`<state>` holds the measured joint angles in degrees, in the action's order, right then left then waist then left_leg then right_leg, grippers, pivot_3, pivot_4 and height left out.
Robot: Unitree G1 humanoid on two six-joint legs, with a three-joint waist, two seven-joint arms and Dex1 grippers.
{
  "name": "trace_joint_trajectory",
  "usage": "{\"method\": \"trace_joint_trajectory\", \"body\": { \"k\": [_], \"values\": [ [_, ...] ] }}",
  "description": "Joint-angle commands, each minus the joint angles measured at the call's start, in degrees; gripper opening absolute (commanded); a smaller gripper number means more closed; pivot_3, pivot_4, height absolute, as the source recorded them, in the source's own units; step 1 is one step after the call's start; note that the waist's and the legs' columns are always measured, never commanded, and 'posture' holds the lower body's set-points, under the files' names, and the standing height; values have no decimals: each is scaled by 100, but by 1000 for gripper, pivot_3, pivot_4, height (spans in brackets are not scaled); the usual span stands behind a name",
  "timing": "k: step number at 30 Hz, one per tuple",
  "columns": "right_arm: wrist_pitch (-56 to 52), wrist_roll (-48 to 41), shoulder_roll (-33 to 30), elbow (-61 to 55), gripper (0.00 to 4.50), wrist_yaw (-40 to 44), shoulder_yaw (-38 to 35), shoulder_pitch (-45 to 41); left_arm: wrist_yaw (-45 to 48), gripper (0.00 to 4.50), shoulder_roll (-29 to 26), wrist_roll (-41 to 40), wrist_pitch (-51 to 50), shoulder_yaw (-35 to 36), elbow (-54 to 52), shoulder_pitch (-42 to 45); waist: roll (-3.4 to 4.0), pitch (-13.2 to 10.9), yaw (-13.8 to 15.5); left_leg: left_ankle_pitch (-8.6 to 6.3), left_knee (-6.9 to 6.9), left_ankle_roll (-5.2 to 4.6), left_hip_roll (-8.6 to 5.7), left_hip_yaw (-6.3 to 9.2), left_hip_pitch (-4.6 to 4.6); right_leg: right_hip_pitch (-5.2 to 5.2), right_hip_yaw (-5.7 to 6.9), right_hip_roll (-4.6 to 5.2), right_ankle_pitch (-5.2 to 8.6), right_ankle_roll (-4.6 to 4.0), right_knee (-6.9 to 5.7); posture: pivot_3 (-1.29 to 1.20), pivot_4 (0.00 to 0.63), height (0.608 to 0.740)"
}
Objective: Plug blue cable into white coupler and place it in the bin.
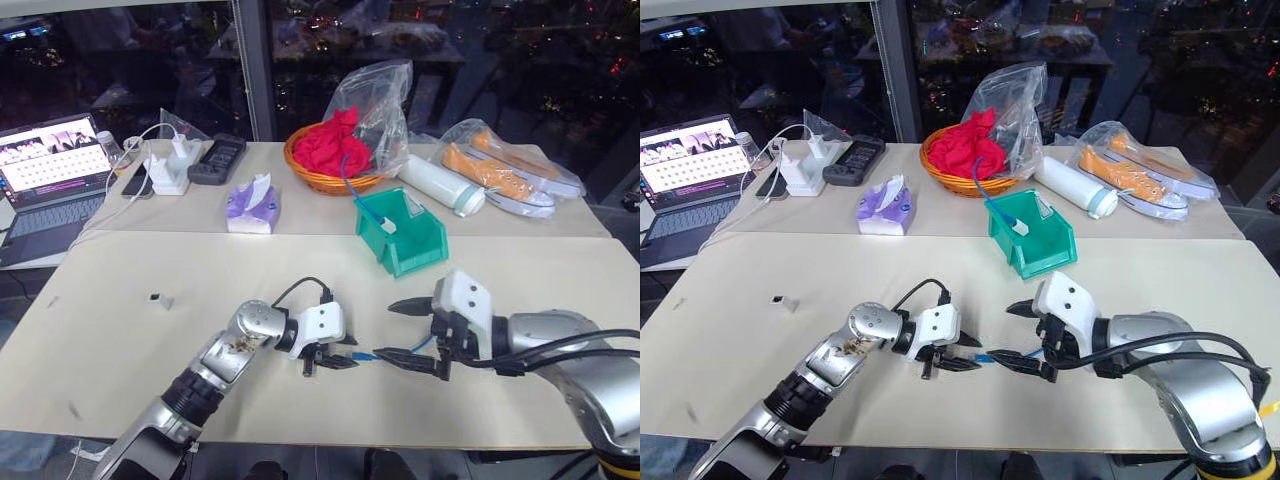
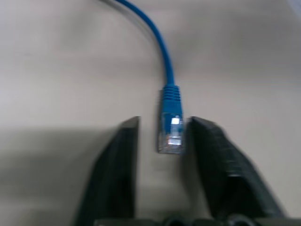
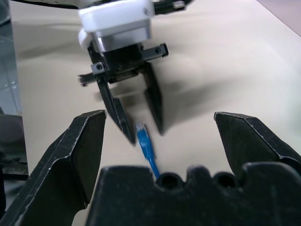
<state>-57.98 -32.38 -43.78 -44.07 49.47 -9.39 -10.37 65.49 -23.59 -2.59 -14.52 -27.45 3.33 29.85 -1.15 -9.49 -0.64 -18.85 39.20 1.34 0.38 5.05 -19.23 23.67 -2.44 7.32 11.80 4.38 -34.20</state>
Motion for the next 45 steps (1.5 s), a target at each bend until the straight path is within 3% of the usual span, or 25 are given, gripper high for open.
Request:
{"method": "trace_joint_trajectory", "body": {
  "k": [1, 3, 5, 7, 10, 14, 18, 23, 28, 36, 40, 45],
  "values": [
    [-1156, -1372, 244, -383, 4292, -352, -1321, 252, 37, 84, -82, 149, 54, -122, 144, -68, -1, 1, 11, 0, 1, 0, 0, 3, 0, -3, 0, 0, -1, 0, 0, 0, 150, 740],
    [-1453, -1732, 96, -512, 4292, -312, -1753, 720, 6, 81, -37, 87, 16, -66, 124, -92, 0, 1, 23, 0, 1, -1, 0, 3, 2, -4, 0, 0, -1, 0, -1, 0, 150, 740],
    [-1656, -3571, 754, -186, 4292, -1641, -2452, 1588, -487, 81, 242, 142, 427, 159, 220, 15, -3, 5, 50, -3, 1, -6, 0, 3, 2, -5, 1, 0, -1, 0, -1, 0, 150, 740],
    [-1312, -5133, 977, -126, 4292, -2753, -2544, 2694, -707, 81, 597, -144, 403, 418, 74, 137, -9, 9, 128, -4, 0, -8, 1, 19, 4, -12, 11, 0, -1, -1, 0, 0, 150, 740],
    [-246, -6501, 1090, -414, 4292, -4413, -1923, 3586, -786, 81, 919, -518, 54, 636, -133, 214, -3, 8, 117, -3, 1, -7, -4, 14, -8, -1, 6, 5, -2, 1, -5, 0, 150, 740],
    [830, -7324, 1074, -745, 4292, -5775, -1155, 3854, -607, 81, 919, -768, -416, 595, -474, 118, -2, 9, -30, -3, 12, -7, -6, 5, 0, -43, -8, 5, -14, 6, 2, 0, 150, 740],
    [2024, -7550, 1589, -718, 4292, -6891, -604, 3597, -606, 81, 872, -927, -723, 633, -762, 26, -2, 10, -44, 0, 5, -7, -6, 15, 13, -56, -7, -1, -6, 5, -2, 0, 150, 740],
    [2777, -6990, 2335, -569, 4292, -7559, 119, 3220, -649, 81, 928, -1301, -1239, 794, -958, 64, 2, 12, -11, 9, 7, 6, -7, 28, 26, -44, -2, -1, -8, 4, 0, 0, 150, 740],
    [2979, -6580, 2568, -293, 4292, -7690, 561, 2904, -723, 81, 963, -1344, -1289, 754, -1000, 83, 6, 14, -10, 10, 6, 8, -11, 40, 19, -39, 2, -1, -7, 4, 10, 0, 150, 740],
    [3182, -6299, 2504, -158, 4292, -7646, 607, 2747, -788, 81, 1029, -1395, -1279, 713, -962, 104, 6, 13, -12, 9, 6, 7, -12, 42, 12, -33, 3, -1, -6, 2, 9, 0, 150, 740],
    [3232, -6226, 2496, -174, 3178, -7600, 628, 2713, -802, 81, 1007, -1419, -1315, 723, -973, 89, 6, 13, -12, 9, 6, 7, -12, 43, 12, -33, 3, -1, -6, 2, 8, 0, 150, 740],
    [3208, -6159, 2459, -197, 1394, -7492, 712, 2649, -833, 81, 1008, -1407, -1282, 726, -943, 92, 6, 13, -12, 9, 6, 7, -12, 44, 12, -33, 3, -1, -6, 2, 9, 0, 150, 740]
  ]
}}
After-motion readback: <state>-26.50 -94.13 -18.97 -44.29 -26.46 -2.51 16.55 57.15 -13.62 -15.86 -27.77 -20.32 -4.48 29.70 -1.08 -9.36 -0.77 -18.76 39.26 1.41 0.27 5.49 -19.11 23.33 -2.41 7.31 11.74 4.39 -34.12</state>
